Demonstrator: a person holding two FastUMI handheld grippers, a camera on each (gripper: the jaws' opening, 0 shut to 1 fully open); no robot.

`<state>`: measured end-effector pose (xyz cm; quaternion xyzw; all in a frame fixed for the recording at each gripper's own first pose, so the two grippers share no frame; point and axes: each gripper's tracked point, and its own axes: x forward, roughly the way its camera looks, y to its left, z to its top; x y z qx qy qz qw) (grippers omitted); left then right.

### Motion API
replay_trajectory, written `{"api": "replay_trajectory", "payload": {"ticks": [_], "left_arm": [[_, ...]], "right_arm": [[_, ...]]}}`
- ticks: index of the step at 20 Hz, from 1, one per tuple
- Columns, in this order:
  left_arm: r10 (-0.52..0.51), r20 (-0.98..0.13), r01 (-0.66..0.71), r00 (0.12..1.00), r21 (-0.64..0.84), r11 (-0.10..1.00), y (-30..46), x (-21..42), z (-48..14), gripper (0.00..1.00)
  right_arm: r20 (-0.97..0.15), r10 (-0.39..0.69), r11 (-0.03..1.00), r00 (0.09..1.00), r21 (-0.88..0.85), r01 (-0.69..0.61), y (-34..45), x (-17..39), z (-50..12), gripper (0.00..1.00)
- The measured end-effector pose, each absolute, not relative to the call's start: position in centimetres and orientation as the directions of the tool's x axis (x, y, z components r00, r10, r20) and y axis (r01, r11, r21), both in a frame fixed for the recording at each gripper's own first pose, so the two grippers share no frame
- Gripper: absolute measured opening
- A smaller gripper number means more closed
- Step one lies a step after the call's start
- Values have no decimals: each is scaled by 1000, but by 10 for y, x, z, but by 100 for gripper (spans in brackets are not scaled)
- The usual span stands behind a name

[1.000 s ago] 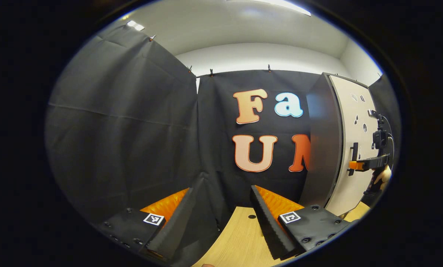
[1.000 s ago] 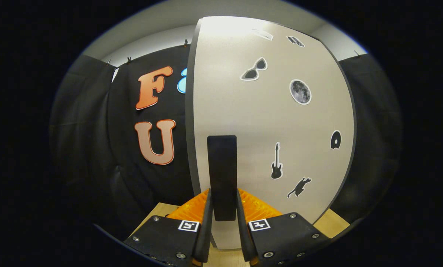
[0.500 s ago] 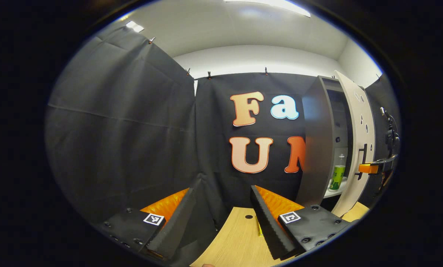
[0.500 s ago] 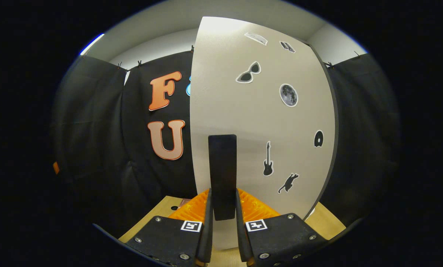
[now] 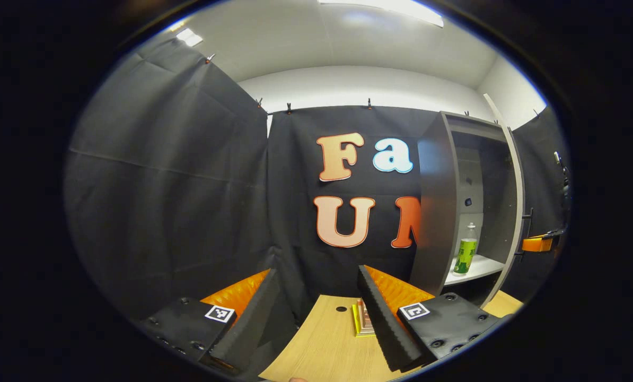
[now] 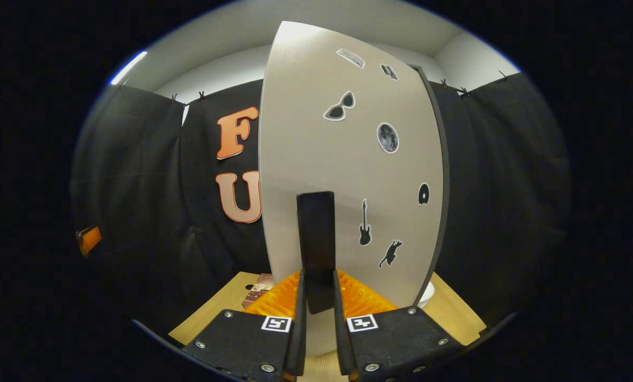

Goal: Open the cabinet door with the right hand, grasp the bottle in the cabinet with the left hand and place it on the coaster, then close the cabinet door with the right hand.

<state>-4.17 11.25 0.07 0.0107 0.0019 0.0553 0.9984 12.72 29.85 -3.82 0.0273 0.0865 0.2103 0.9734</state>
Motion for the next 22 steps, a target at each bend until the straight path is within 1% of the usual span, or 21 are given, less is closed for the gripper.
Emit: {"api": "replay_trajectory", "payload": {"ticks": [2, 3, 4, 5, 6, 7, 9, 10, 11, 12, 14, 15, 16, 17, 19, 22], "left_arm": [[101, -6, -101, 995, 17, 995, 103, -44, 0, 98], [96, -7, -96, 995, 14, 995, 98, -45, -2, 98], [87, -6, -87, 996, 8, 996, 92, -45, -1, 98], [78, -4, -78, 997, 0, 997, 86, -43, 1, 98], [70, -7, -70, 998, -5, 998, 80, -44, 2, 98], [61, -5, -61, 998, -6, 998, 74, -44, 1, 97], [52, -5, -52, 999, -1, 999, 67, -41, 2, 97], [47, -10, -47, 999, -2, 999, 65, -41, -1, 97], [45, -17, -45, 999, -3, 999, 64, -40, -4, 97], [47, -20, -47, 999, -3, 999, 66, -40, -5, 98], [65, -18, -65, 998, 13, 998, 77, -42, -4, 97], [79, -15, -78, 997, 24, 997, 85, -42, -4, 97], [92, -12, -92, 996, 28, 995, 93, -40, -3, 97], [104, -11, -103, 995, 26, 994, 100, -40, -3, 97], [132, -15, -132, 991, 19, 991, 117, -42, -7, 97], [170, -30, -169, 985, 19, 985, 139, -44, -13, 97]], "right_arm": [[-156, 459, 888, 874, 120, -445, 299, 116, -37, 18], [-164, 391, 920, 905, 91, -381, 279, 119, -39, 9], [-132, 239, 970, 962, -16, -243, 239, 133, -37, 1], [-123, 128, 990, 984, -49, -135, 203, 145, -33, 0], [-129, 182, 983, 975, 38, -178, 203, 141, -32, 0], [-103, 245, 967, 964, 102, -235, 213, 138, -24, 0], [-78, 310, 951, 948, 51, -306, 234, 143, -25, 0], [-84, 341, 940, 936, 30, -339, 250, 141, -30, 3], [-96, 371, 928, 924, 29, -370, 268, 140, -37, 14], [-104, 399, 917, 911, 35, -397, 286, 145, -43, 16], [-109, 418, 908, 902, 43, -416, 327, 171, -46, 36], [-111, 418, 908, 902, 49, -415, 346, 189, -47, 50], [-115, 410, 912, 905, 54, -406, 359, 204, -50, 58], [-116, 403, 915, 908, 56, -399, 371, 217, -51, 72], [-110, 392, 920, 913, 68, -387, 392, 240, -50, 81], [-116, 365, 931, 924, 59, -360, 412, 273, -49, 84]]}}
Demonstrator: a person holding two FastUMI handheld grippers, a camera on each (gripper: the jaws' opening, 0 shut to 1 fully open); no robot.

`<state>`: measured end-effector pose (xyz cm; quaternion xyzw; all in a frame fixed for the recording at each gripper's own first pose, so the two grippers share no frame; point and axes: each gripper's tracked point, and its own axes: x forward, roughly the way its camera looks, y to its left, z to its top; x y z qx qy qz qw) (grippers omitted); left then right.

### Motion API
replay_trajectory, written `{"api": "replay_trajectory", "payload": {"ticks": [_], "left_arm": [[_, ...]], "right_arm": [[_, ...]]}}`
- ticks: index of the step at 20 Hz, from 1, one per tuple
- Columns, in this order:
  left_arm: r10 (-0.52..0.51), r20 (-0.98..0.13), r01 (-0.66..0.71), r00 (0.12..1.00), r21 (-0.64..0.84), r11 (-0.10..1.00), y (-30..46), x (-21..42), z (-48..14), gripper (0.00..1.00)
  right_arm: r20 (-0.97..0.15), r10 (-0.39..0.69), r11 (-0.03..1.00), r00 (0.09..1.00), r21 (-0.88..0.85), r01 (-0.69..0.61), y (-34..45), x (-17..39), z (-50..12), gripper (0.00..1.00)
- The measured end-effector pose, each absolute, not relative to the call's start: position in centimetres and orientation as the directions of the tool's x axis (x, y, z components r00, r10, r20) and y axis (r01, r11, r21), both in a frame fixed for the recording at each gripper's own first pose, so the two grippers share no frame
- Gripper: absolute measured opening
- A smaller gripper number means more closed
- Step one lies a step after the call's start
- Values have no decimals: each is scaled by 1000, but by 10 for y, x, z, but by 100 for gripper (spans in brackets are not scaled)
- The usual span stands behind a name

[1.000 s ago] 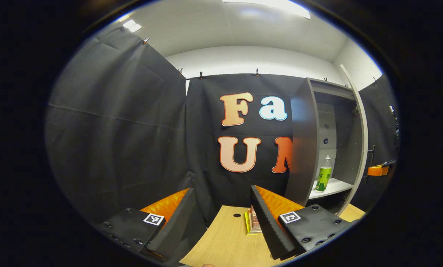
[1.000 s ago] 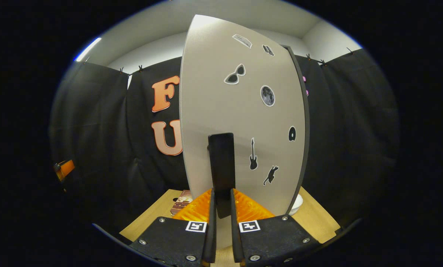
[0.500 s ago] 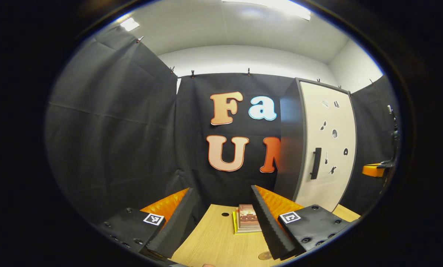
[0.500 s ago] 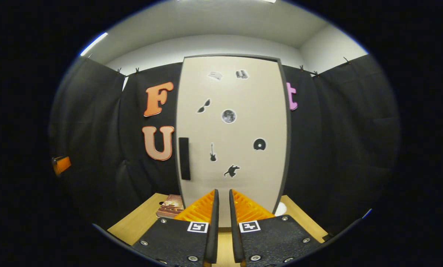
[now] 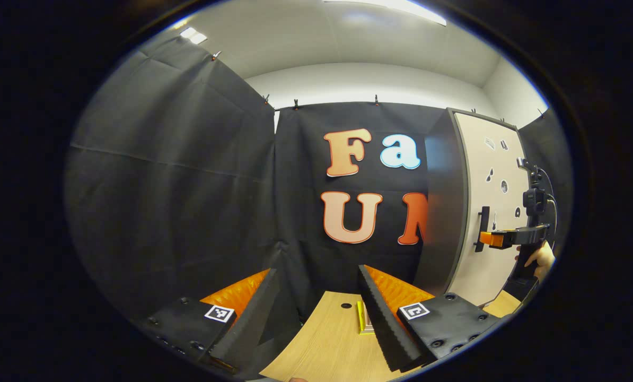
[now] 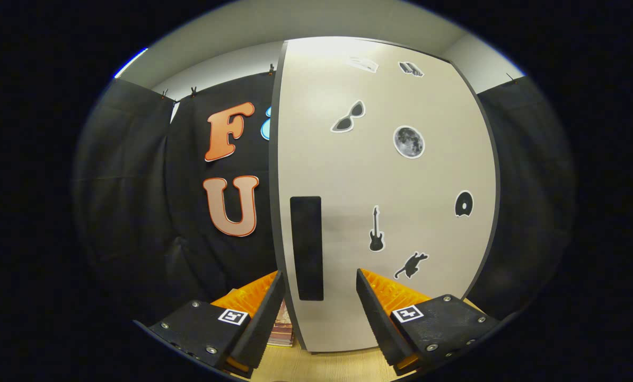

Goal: Open the cabinet door with the right hand, grasp the bottle in the cabinet with the left hand and place it on the coaster, then close the cabinet door with the right hand.

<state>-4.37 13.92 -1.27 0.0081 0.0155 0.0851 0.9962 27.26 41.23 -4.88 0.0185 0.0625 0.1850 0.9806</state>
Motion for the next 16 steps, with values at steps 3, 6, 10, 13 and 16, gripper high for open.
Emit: {"api": "replay_trajectory", "payload": {"ticks": [3, 6, 10, 13, 16], "left_arm": [[206, -37, -206, 978, 19, 978, 157, -47, -17, 97], [229, -46, -229, 972, 11, 973, 172, -50, -19, 97], [222, -46, -221, 974, 17, 975, 171, -43, -21, 98], [200, -48, -199, 979, 17, 980, 161, -40, -24, 97], [165, -59, -166, 985, -4, 986, 144, -35, -29, 98]], "right_arm": [[-108, 345, 938, 932, 66, -340, 421, 291, -44, 84], [-138, 349, 936, 927, 96, -338, 425, 300, -50, 77], [-123, 397, 917, 910, 94, -387, 429, 291, -51, 32], [-103, 456, 889, 884, 92, -448, 419, 272, -48, 21], [-114, 504, 862, 856, 125, -491, 396, 238, -44, 18]]}}
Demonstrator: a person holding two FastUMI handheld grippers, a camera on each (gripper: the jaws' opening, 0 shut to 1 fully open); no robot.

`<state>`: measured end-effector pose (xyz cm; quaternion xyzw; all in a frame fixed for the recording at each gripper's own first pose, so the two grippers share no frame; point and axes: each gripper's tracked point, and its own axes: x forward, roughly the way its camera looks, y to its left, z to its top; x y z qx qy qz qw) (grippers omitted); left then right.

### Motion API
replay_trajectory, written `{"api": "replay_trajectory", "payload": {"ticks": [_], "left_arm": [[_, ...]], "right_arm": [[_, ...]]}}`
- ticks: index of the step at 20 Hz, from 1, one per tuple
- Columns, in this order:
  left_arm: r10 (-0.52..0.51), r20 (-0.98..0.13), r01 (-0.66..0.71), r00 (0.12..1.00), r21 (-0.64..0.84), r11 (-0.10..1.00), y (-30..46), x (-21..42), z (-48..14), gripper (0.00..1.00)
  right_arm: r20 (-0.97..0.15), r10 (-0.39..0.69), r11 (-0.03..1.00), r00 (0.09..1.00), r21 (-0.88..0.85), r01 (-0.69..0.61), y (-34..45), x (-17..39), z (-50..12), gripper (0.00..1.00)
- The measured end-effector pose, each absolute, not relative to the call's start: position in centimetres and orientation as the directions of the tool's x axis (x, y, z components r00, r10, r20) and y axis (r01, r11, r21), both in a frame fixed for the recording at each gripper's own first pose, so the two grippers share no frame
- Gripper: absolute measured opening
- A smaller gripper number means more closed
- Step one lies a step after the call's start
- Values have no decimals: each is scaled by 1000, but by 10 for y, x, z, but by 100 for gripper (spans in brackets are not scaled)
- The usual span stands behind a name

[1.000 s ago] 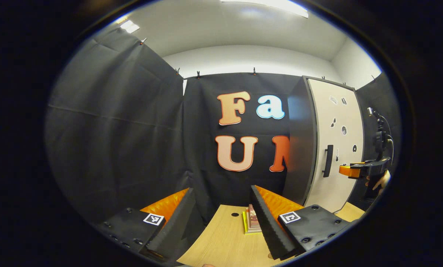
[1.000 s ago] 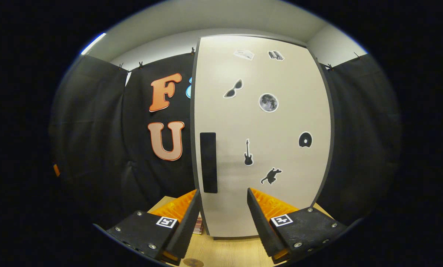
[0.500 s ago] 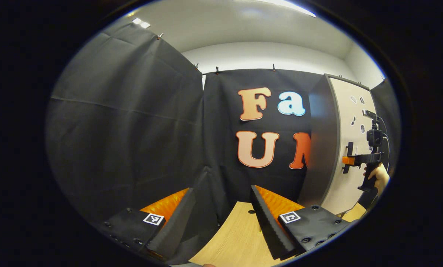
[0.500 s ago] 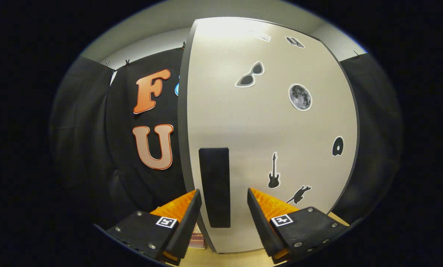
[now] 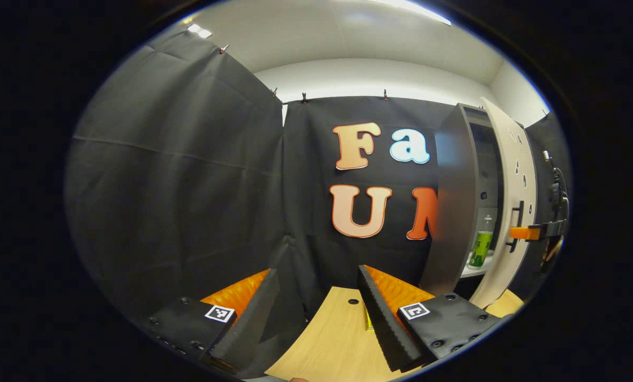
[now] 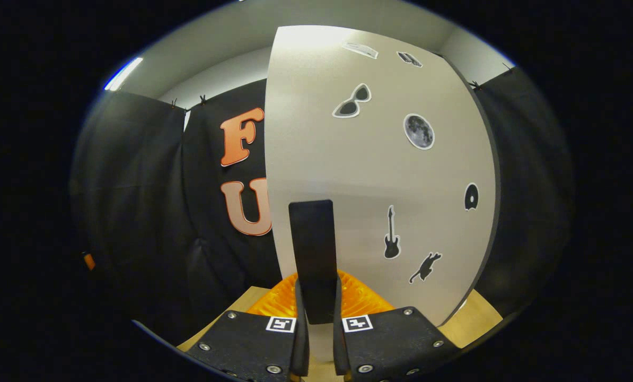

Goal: Open the cabinet door with the right hand, grasp the bottle in the cabinet with the left hand and place it on the coaster, then close the cabinet door with the right hand.

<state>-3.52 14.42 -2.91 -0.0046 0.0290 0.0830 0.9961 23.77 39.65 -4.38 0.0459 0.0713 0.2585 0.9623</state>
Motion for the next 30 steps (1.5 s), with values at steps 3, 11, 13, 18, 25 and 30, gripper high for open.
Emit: {"api": "replay_trajectory", "payload": {"ticks": [3, 11, 13, 18, 25, 30], "left_arm": [[121, -61, -122, 991, -13, 992, 121, -26, -31, 97], [19, -42, -20, 999, -27, 999, 68, -18, -21, 97], [4, -37, -5, 999, -25, 1000, 58, -18, -20, 97], [-40, -32, 39, 999, -33, 999, 27, -19, -17, 98], [-93, -46, 92, 995, -12, 996, -20, -12, -23, 97], [-123, -58, 122, 991, -15, 992, -56, -2, -30, 96]], "right_arm": [[-123, 478, 878, 870, 84, -471, 348, 204, -43, 18], [-140, 355, 934, 924, 15, -357, 245, 162, -41, 16], [-137, 325, 945, 936, 4, -328, 224, 157, -41, 14], [-144, 228, 972, 963, -26, -234, 176, 150, -42, 10], [-142, 145, 989, 979, 29, -143, 111, 152, -44, 8], [-191, 80, 996, 978, 64, -69, 64, 150, -63, 8]]}}
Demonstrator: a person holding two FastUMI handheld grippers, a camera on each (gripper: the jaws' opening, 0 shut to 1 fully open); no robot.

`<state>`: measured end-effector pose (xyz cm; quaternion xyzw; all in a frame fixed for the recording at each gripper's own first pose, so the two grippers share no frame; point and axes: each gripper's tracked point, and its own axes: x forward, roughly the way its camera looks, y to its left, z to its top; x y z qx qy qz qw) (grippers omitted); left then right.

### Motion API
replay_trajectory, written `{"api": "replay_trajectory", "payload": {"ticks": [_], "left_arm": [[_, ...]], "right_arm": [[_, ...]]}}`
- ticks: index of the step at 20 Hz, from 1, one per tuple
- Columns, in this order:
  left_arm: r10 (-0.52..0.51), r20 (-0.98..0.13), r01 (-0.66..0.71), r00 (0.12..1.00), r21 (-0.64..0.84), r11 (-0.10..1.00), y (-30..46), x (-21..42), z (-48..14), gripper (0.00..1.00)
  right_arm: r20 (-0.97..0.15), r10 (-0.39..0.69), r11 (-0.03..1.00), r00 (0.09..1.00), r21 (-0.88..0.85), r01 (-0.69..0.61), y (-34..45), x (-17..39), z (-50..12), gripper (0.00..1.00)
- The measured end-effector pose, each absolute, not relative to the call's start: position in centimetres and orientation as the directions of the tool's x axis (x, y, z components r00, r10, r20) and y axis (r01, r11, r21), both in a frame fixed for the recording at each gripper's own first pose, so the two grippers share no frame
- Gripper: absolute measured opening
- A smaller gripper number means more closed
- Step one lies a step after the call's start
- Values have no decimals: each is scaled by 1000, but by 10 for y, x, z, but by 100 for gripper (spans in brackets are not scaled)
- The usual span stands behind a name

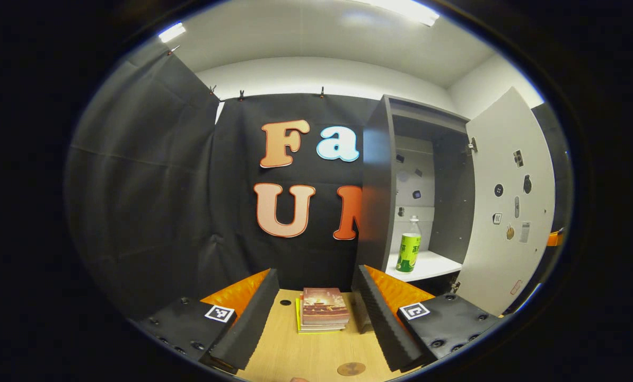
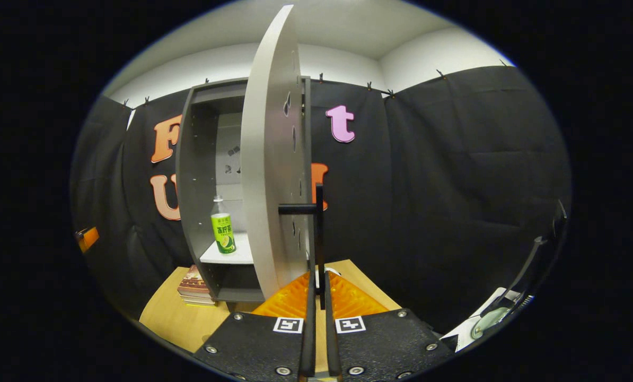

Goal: Open the cabinet door with the right hand, grasp the bottle in the cabinet with the left hand and place it on the coaster, then close the cabinet door with the right hand.

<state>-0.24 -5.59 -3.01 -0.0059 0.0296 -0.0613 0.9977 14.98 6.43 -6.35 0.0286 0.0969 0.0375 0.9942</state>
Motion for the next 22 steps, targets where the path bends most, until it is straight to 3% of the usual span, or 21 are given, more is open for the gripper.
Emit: {"api": "replay_trajectory", "payload": {"ticks": [6, 9, 11, 16, 17, 18, 22], "left_arm": [[-186, -57, 185, 981, -29, 982, -131, 31, -42, 97], [-240, -51, 239, 969, -38, 970, -184, 52, -42, 98], [-283, -46, 281, 958, -43, 959, -222, 66, -43, 97], [-357, -66, 356, 932, -13, 934, -309, 115, -53, 97], [-364, -77, 364, 928, -9, 931, -322, 124, -60, 98], [-364, -86, 365, 927, -8, 931, -332, 134, -66, 98], [-348, -85, 351, 934, 25, 936, -357, 171, -87, 97]], "right_arm": [[-191, 14, 998, 982, 67, -1, 3, 139, -66, 8], [-189, -13, 998, 982, 50, 23, -24, 136, -72, 18], [-187, -32, 998, 982, 41, 40, -40, 136, -73, 33], [-189, -69, 996, 979, 38, 78, -72, 140, -79, 48], [-190, -77, 996, 979, 39, 86, -78, 140, -82, 60], [-192, -83, 995, 978, 37, 92, -83, 142, -82, 59], [-189, -117, 992, 975, 33, 125, -104, 144, -84, 90]]}}
